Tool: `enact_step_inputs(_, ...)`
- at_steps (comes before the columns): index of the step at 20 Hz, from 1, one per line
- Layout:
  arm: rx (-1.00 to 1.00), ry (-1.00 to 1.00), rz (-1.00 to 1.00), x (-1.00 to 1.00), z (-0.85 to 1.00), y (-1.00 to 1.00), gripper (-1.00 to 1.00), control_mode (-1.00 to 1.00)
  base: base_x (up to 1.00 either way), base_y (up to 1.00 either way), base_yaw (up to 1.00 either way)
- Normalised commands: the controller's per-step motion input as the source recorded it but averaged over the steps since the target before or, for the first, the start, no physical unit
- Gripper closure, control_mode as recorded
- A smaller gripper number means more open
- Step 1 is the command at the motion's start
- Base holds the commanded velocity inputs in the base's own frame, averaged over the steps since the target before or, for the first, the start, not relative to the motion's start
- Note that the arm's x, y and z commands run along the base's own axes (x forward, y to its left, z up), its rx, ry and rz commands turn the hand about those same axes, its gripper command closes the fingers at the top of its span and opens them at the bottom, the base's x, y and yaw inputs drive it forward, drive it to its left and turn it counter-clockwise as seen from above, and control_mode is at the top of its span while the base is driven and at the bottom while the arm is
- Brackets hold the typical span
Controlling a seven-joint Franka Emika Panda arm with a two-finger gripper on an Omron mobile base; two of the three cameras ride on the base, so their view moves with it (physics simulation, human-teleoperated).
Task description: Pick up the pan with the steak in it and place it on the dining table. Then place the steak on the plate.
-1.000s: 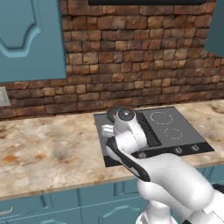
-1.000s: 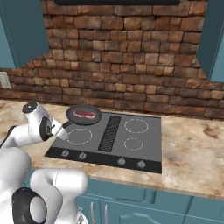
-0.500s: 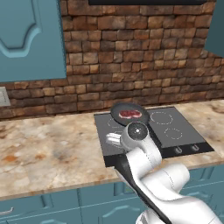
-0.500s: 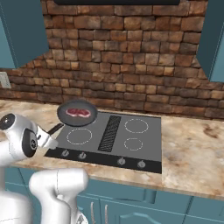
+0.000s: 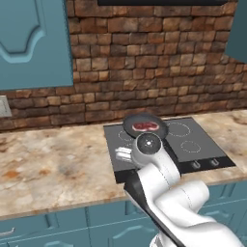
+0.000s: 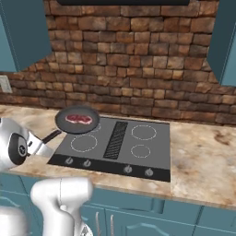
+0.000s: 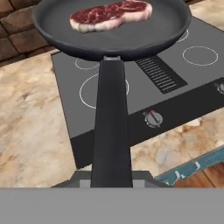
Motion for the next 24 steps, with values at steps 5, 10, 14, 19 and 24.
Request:
enact_step_inputs(5, 0.0, 0.0, 0.0, 0.0, 0.0, 0.0, 1.0, 1.0, -0.66, 0.0, 0.02)
enact_step_inputs(10, 0.0, 0.0, 0.0, 0.0, 0.0, 0.0, 1.0, 1.0, -0.47, -0.04, 0.16)
enact_step_inputs(14, 0.0, 0.0, 0.0, 0.0, 0.0, 0.0, 1.0, 1.0, -0.37, -0.17, 0.4)
enact_step_inputs(19, 0.0, 0.0, 0.0, 0.0, 0.0, 0.0, 1.0, 1.0, -0.3, -0.14, 0.44)
enact_step_inputs(24, 0.0, 0.0, 0.0, 0.0, 0.0, 0.0, 1.0, 1.0, -0.26, -0.13, 0.45)
